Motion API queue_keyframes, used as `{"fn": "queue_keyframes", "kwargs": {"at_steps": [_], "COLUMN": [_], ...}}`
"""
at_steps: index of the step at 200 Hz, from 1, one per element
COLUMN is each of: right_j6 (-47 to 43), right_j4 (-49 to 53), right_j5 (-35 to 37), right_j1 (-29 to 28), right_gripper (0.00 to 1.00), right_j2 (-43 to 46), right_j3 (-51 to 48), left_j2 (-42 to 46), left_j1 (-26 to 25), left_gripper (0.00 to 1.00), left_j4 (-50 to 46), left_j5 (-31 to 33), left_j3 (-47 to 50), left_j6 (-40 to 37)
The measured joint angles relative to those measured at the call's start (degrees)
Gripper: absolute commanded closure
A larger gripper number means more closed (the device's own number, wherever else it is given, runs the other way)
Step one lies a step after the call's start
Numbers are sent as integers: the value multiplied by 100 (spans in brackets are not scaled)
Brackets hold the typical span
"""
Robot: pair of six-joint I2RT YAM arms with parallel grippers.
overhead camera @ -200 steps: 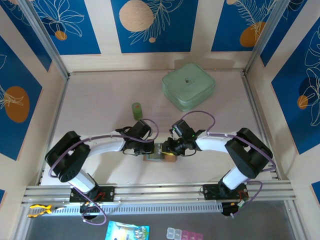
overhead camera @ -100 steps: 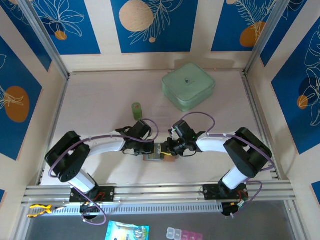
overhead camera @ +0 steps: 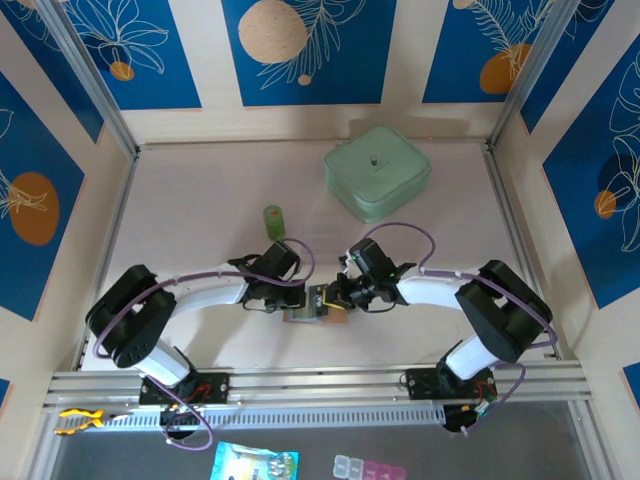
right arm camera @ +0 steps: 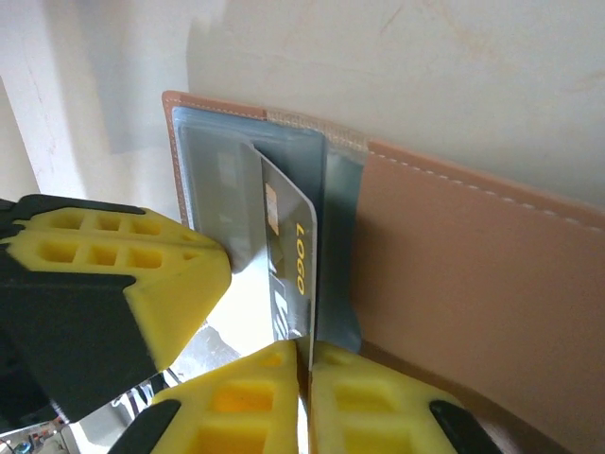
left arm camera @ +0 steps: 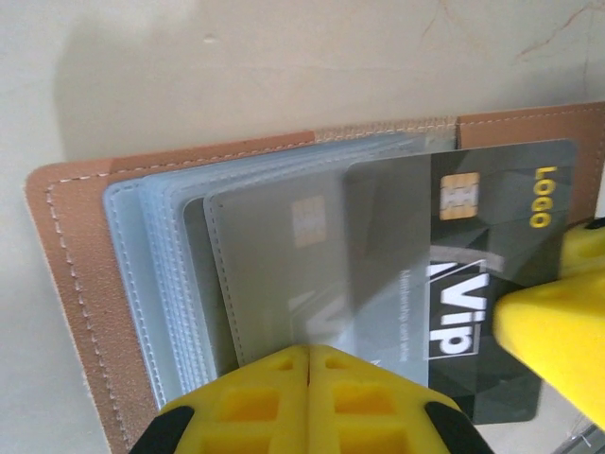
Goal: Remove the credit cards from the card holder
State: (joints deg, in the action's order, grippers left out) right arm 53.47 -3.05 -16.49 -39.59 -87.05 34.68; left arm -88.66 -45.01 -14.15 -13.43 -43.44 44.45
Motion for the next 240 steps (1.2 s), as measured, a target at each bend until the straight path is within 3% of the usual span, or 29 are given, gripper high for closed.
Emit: {"fn": "queue_keyframes", "kwargs": {"at_steps": [70, 124, 185, 240], "right_j6": [-494, -1690, -4343, -7084], "right_j4": [787, 1827, 2863, 4162], "right_j5": [280, 586, 643, 881], "right_j1": [70, 289, 754, 833], "right_gripper": [95, 95, 100, 100], "right_j2": [640, 1239, 1300, -33], "right_j3": [2, 442, 1598, 3672], "left_j2": [157, 481, 1410, 2118], "left_j1": [24, 68, 505, 1401], "left_gripper": [97, 93, 88, 75], "left_j4": [15, -424, -957, -1655], "left_j5": [0, 114, 212, 111], "left_j3": [142, 142, 9, -11], "left_j6": [42, 44, -157, -791]}}
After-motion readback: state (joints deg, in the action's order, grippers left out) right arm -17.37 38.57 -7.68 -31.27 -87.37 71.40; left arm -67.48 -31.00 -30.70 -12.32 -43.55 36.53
